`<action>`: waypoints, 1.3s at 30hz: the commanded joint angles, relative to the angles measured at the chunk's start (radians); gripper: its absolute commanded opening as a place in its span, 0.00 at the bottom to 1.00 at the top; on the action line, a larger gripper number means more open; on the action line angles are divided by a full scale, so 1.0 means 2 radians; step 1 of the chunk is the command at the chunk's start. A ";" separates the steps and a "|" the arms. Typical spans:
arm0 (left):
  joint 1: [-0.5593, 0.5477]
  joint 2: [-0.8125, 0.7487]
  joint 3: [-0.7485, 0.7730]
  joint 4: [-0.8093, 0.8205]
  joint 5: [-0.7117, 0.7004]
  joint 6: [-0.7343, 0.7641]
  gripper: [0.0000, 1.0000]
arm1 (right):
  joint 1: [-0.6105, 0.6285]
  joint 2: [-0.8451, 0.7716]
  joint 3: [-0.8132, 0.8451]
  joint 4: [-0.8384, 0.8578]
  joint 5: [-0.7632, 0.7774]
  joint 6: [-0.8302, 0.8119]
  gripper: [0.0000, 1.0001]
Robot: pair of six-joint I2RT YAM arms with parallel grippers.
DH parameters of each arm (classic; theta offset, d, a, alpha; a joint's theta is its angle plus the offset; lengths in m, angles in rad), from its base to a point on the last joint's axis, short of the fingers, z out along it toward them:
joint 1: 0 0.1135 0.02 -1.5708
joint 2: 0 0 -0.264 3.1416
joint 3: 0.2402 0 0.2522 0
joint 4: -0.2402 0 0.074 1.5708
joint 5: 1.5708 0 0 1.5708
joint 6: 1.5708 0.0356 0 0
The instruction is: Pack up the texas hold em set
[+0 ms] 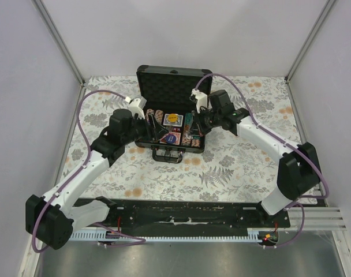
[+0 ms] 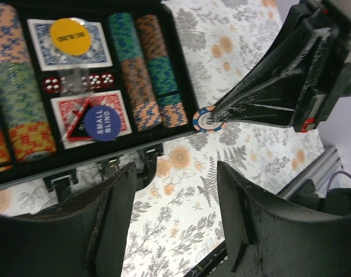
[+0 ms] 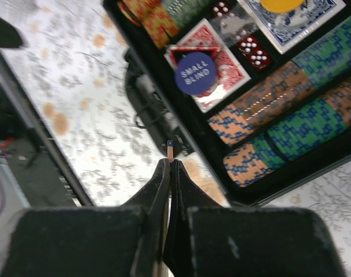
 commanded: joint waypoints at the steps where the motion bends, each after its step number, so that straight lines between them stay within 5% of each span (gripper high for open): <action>1: 0.002 -0.031 -0.019 -0.018 -0.057 0.018 0.64 | 0.015 0.030 0.023 0.027 0.067 -0.088 0.00; 10: 0.003 -0.034 -0.035 -0.017 -0.055 0.016 0.55 | 0.030 0.076 0.011 0.050 0.035 -0.158 0.00; 39: 0.008 -0.023 -0.035 -0.008 -0.050 0.021 0.52 | 0.039 0.111 -0.030 0.083 0.053 -0.280 0.05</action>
